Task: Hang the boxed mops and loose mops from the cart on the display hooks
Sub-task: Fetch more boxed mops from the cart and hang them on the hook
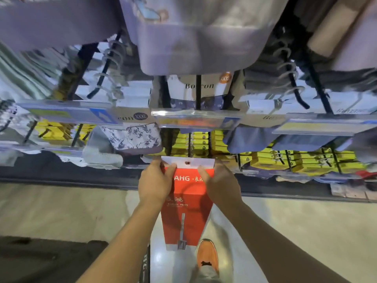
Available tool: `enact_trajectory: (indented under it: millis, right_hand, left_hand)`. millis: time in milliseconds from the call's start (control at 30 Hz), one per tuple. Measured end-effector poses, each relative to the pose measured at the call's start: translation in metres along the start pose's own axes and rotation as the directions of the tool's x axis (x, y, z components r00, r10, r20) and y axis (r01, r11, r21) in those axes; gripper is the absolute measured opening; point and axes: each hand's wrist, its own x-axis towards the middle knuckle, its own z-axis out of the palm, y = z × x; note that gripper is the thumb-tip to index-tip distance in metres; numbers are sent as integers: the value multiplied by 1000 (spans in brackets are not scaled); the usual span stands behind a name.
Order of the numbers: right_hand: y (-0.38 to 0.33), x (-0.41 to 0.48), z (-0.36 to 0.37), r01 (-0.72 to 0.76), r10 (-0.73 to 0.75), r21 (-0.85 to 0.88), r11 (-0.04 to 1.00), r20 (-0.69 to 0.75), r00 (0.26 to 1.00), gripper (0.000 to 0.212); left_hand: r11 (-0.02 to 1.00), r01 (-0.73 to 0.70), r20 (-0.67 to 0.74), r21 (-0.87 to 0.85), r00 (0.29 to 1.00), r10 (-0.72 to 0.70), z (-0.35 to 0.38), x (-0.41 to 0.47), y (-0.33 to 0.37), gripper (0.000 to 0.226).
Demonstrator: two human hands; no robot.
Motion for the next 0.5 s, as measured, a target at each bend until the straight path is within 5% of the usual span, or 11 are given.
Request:
enact_trajectory:
  millis: [167, 300, 500]
  right_hand:
    - [11, -8, 5, -23, 28, 80, 997, -52, 998, 24]
    - [22, -31, 6, 18, -3, 176, 984, -86, 996, 19]
    - [50, -94, 11, 56, 3, 297, 953, -196, 981, 25]
  left_hand:
    - [972, 21, -33, -235, 999, -29, 4, -16, -8, 20]
    - [811, 119, 44, -573, 992, -115, 11, -39, -22, 12]
    - [758, 131, 86, -639, 991, -100, 14, -96, -44, 12]
